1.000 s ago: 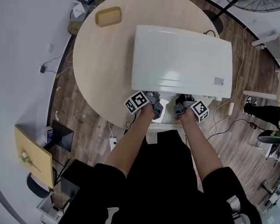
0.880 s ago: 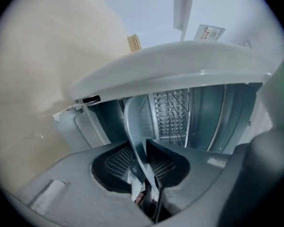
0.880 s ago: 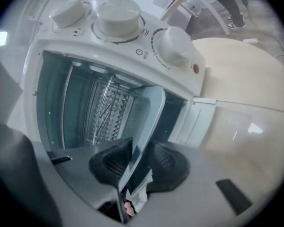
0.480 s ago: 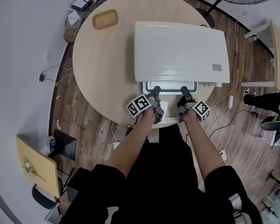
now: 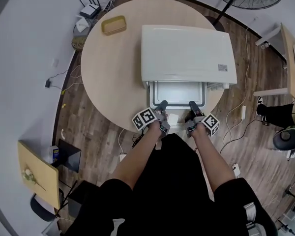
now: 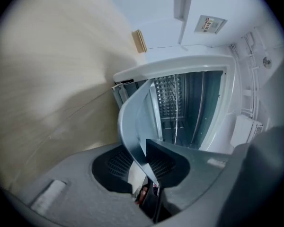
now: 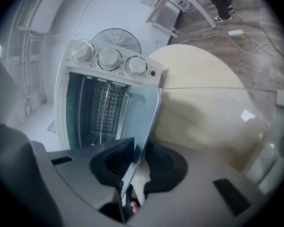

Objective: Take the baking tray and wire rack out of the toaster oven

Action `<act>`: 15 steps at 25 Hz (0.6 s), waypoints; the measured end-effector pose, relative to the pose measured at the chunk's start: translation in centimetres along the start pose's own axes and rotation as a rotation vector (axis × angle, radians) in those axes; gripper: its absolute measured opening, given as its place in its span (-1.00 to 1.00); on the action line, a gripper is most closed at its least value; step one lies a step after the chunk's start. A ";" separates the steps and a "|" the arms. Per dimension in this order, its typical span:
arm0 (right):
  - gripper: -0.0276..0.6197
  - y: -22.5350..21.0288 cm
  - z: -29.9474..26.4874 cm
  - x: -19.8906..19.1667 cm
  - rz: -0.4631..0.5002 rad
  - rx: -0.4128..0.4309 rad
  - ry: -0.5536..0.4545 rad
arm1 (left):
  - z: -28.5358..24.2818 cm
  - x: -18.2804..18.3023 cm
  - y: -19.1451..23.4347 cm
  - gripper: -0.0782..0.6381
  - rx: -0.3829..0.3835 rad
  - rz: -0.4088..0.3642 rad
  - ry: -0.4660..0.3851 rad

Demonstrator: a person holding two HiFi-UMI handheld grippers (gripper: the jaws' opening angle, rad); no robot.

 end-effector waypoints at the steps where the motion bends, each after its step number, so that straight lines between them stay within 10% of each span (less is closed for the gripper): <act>1: -0.70 -0.1 0.6 -0.3 -0.017 -0.001 0.005 | 0.6 -0.4 0.0 -0.52 0.001 0.002 -0.003; 15: -0.69 -0.8 6.4 -1.5 -0.023 0.012 0.098 | 5.6 -5.7 -0.4 -0.52 -0.008 -0.014 -0.061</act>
Point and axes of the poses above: the fingertips, and each gripper's own axes: z backward along the fingers, y to its left, x out of its top, the point moved 7 cm from there along z, backward along the fingers, and after that the axes turned 3 degrees about z, right-handed, at the moved point
